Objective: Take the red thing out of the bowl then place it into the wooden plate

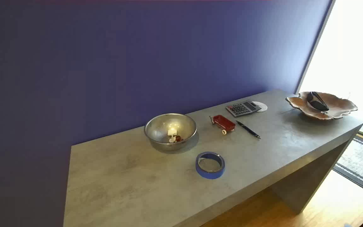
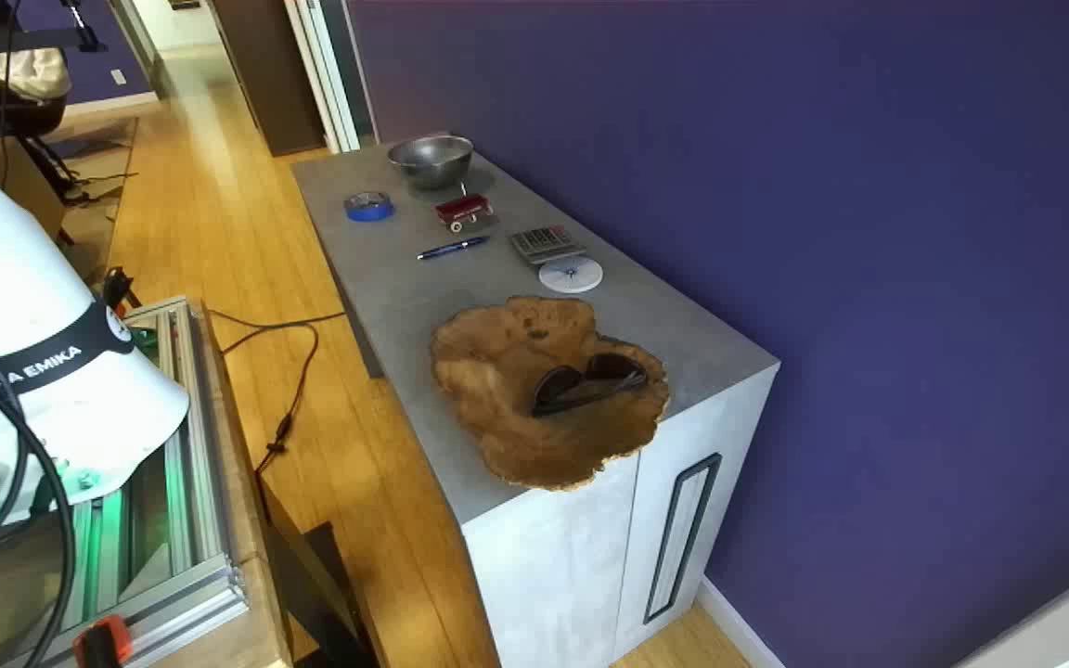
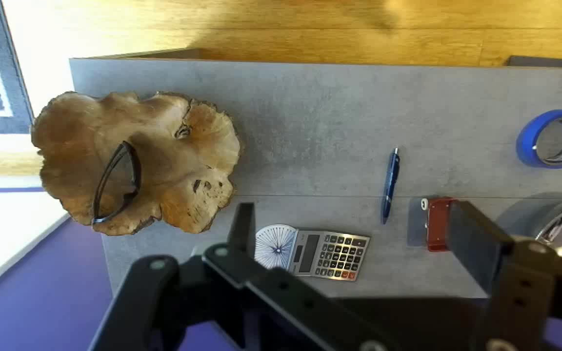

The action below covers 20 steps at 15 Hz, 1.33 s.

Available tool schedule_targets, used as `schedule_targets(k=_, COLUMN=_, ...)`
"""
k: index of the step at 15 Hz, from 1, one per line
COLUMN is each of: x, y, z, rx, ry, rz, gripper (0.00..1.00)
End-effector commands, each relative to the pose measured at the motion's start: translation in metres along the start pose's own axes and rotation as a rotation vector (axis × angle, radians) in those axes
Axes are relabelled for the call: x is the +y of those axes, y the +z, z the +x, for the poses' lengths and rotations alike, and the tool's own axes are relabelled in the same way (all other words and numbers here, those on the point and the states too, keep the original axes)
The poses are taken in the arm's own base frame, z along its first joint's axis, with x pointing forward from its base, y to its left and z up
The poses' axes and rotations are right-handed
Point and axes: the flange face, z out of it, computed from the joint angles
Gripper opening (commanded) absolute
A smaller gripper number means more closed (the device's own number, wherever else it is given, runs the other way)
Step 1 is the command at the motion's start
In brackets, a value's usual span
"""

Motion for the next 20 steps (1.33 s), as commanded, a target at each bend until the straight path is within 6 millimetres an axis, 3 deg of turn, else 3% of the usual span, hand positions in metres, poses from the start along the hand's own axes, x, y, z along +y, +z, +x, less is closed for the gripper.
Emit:
schedule_targets(k=1, x=0.0, y=-0.001, z=0.0, rx=-0.001, ry=0.0, rz=0.0, gripper=1.0)
schedule_targets(k=13, x=0.0, y=-0.001, z=0.0, rx=-0.001, ry=0.0, rz=0.0, gripper=1.0)
schedule_targets(k=14, x=-0.012, y=0.003, z=0.005, rx=0.0, ry=-0.014, rz=-0.001, gripper=1.0)
schedule_targets(k=20, x=-0.154, y=0.064, z=0.025, rx=-0.028, ry=-0.181, rz=-0.074, gripper=1.0)
